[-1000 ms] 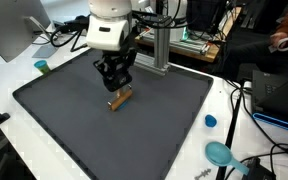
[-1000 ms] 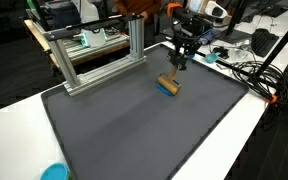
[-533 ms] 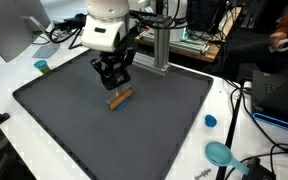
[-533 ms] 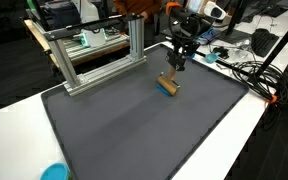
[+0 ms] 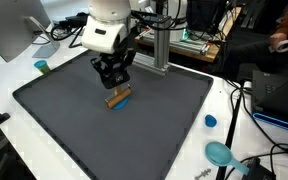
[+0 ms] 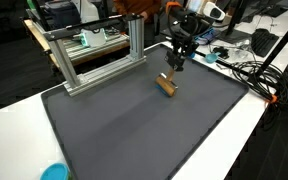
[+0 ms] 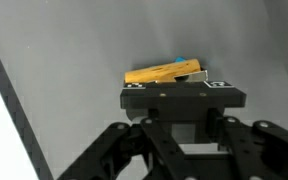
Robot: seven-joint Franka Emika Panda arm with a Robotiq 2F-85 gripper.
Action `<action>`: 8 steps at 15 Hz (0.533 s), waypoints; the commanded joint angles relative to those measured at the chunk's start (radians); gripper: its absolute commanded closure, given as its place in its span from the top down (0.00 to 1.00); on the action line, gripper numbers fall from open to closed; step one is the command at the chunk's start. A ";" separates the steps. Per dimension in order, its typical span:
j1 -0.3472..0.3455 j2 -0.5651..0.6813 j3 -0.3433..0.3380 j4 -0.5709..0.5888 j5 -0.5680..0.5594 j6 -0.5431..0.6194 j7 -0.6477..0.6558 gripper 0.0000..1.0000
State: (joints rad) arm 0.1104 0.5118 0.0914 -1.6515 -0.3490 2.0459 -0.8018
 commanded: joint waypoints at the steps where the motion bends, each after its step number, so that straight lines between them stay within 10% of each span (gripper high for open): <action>1: -0.003 0.091 -0.028 -0.008 -0.047 -0.031 0.039 0.22; 8: -0.044 0.117 -0.026 0.040 -0.054 -0.089 0.023 0.22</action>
State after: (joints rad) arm 0.1064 0.5651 0.0431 -1.6327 -0.4594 1.9499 -0.7646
